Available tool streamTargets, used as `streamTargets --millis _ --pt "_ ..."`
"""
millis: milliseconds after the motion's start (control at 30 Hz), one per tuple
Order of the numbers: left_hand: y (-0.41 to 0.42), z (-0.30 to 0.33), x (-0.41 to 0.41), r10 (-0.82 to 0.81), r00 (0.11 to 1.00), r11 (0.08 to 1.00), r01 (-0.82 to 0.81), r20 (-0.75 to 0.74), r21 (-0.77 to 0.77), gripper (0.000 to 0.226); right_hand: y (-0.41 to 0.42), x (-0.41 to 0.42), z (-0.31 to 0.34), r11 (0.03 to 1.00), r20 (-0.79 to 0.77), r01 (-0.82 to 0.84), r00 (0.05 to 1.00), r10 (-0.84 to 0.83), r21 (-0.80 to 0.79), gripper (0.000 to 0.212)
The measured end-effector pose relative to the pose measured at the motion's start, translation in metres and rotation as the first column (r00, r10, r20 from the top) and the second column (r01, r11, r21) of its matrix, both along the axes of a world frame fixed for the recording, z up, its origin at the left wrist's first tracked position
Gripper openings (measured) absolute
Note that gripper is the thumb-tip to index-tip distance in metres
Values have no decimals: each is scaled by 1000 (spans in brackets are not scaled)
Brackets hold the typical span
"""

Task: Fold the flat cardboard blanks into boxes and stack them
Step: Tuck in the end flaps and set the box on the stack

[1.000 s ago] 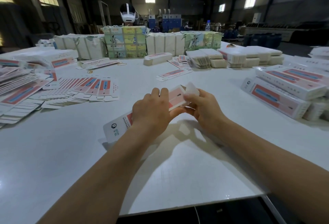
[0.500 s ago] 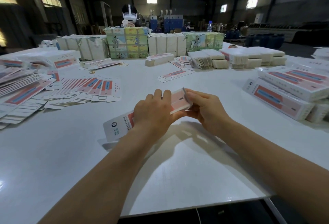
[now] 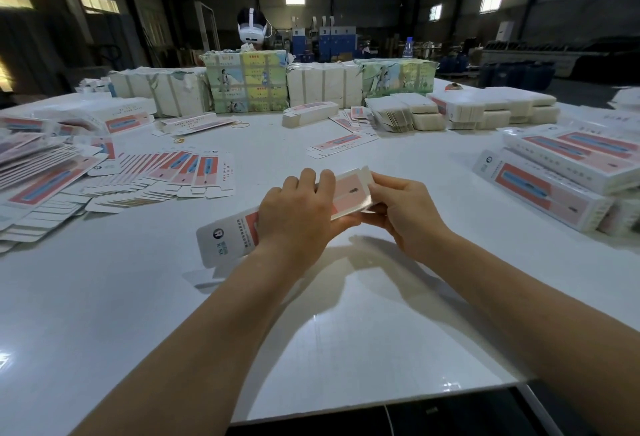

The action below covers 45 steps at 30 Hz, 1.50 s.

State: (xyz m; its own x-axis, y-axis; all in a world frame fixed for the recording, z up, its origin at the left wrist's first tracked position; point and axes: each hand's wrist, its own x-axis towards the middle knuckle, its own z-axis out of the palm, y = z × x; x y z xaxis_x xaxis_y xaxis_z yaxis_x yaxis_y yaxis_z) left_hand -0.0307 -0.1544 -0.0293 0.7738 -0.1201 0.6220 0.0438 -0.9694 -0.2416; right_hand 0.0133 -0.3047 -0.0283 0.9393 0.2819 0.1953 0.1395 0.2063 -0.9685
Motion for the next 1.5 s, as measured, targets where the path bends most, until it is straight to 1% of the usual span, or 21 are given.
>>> streamTargets --millis 100,200,300,367,467,567,633,767,933,1133,1200,1233,1300,1333,1367,1433,1467,1500 --pt "-1 0 -1 -6 1000 1000 6 8 -3 76 2 -2 1 999 13 30 999 -30 -29 44" --pt "-1 -2 0 -19 1000 1000 20 22 -18 74 3 -4 2 996 63 58 997 -53 -73 57" --pt "1 -5 3 -21 1000 997 21 5 -74 75 4 -6 2 993 120 55 992 -42 -102 64" --pt "1 -6 4 -16 1000 995 16 9 -94 75 4 -7 2 993 150 57 988 -41 -106 60" --pt "-2 -6 3 1 999 996 3 37 -94 75 5 -9 0 988 196 84 979 -57 -133 49" --pt "-7 -3 0 20 997 996 -13 80 -89 76 8 -14 -2 965 262 128 963 -65 -231 41" --pt "-11 1 -5 36 993 996 -27 108 -87 76 9 -18 -3 936 343 187 936 -77 -299 39" --pt "-13 1 -6 43 977 999 -38 210 -28 69 10 -22 -4 893 449 266 890 -82 -363 31" --pt "-13 -1 -7 62 969 997 -71 238 30 66 8 -24 -1 855 518 324 852 -78 -405 25" --pt "-15 -3 -8 50 966 995 -70 255 69 61 5 -24 0 812 539 347 841 -48 -469 21" --pt "-16 -3 -9 43 969 997 -56 241 47 62 6 -24 -1 803 532 347 845 -45 -484 20" --pt "-16 -3 -9 43 970 998 -51 238 26 66 7 -24 -1 805 520 343 853 -51 -484 19" --pt "-15 0 -9 40 972 999 -40 233 -7 70 10 -23 0 819 471 310 880 -56 -483 18" --pt "-14 1 -8 33 973 999 -29 229 -20 68 11 -22 1 835 442 284 895 -54 -471 19" --pt "-13 2 -8 30 976 999 -23 215 -36 66 11 -22 2 861 403 247 913 -53 -446 20" --pt "-11 3 -7 33 988 997 -22 149 -76 67 8 -21 4 918 295 198 951 -95 -343 25" --pt "-11 3 -7 38 991 995 -26 127 -94 69 7 -22 3 934 269 193 957 -111 -302 19" --pt "-10 3 -6 42 992 994 -29 121 -107 71 6 -23 3 934 285 204 951 -118 -294 15"
